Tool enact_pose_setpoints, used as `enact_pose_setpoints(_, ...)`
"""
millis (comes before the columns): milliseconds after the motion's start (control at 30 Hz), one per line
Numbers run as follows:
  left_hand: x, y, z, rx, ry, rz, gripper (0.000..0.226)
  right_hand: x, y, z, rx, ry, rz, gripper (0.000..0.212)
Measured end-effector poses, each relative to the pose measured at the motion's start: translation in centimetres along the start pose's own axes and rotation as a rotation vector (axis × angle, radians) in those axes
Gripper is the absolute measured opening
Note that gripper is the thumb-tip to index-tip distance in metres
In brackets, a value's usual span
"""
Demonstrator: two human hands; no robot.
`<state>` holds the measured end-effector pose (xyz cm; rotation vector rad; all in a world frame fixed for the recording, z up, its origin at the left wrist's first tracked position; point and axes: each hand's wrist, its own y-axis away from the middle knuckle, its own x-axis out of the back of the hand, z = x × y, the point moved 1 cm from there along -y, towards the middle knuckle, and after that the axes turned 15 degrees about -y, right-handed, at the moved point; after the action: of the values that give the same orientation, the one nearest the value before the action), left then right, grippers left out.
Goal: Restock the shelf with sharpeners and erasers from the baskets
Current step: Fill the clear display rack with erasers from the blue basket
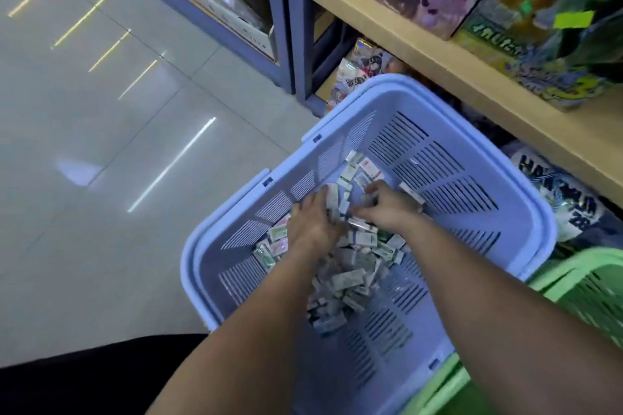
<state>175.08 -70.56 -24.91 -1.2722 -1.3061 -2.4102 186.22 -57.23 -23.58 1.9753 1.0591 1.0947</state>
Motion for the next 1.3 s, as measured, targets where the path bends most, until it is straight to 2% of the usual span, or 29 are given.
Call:
enact_pose_setpoints(100,0.1,-0.5,0.0,-0.014,0.039,-0.031,0.09,0.2,-0.5,0.6,-0.003,-0.152,-0.014,0.057)
enact_pose_setpoints(233,0.6,-1.0,0.4,-0.053,0.027,-0.09,0.081,0.3,-1.0,1.4,0.01,-0.177,0.027,0.051)
enact_pose_setpoints(333,0.1,-1.2,0.4,-0.029,0.09,-0.092,0.079,0.4,-0.9,1.6,0.02,-0.221,-0.01,0.056)
enact_pose_setpoints(433,0.0,-1.3,1.0,0.048,0.241,-0.05,0.065,0.8,-1.0,1.8,0.019,-0.249,-0.076,0.064)
enact_pose_setpoints(533,0.1,-1.9,1.5,0.043,0.285,-0.061,0.07,0.9,-1.4,2.4,0.051,-0.11,-0.085,0.07)
enact_pose_setpoints(600,0.2,-2.6,1.4,0.017,0.399,-0.142,0.081,0.7,-1.4,2.4,0.066,-0.108,-0.048,0.063)
enact_pose_setpoints(667,0.3,-3.3,1.2,-0.008,0.455,-0.191,0.088,0.4,-1.3,2.2,0.081,-0.182,0.033,0.047)
enact_pose_setpoints(800,0.7,-3.4,1.6,0.0,0.343,-0.114,0.081,0.0,-1.5,1.8,0.125,-0.266,0.13,0.026)
enact_pose_setpoints(900,0.4,-3.3,1.9,0.037,0.26,-0.043,0.071,0.0,-1.8,1.9,0.1,-0.296,0.138,0.042)
enact_pose_setpoints(1000,0.0,-3.2,1.9,0.043,0.253,-0.016,0.068,0.0,-1.9,1.9,0.071,-0.453,0.104,0.038)
enact_pose_setpoints(1167,-0.4,-3.6,1.6,-0.004,0.461,-0.063,0.072,0.0,-1.3,1.2,0.075,-0.642,0.082,0.031)
enact_pose_setpoints(1300,-0.4,-3.7,1.6,0.006,0.589,-0.072,0.061,-0.1,-1.1,0.9,0.079,-0.709,0.074,0.038)
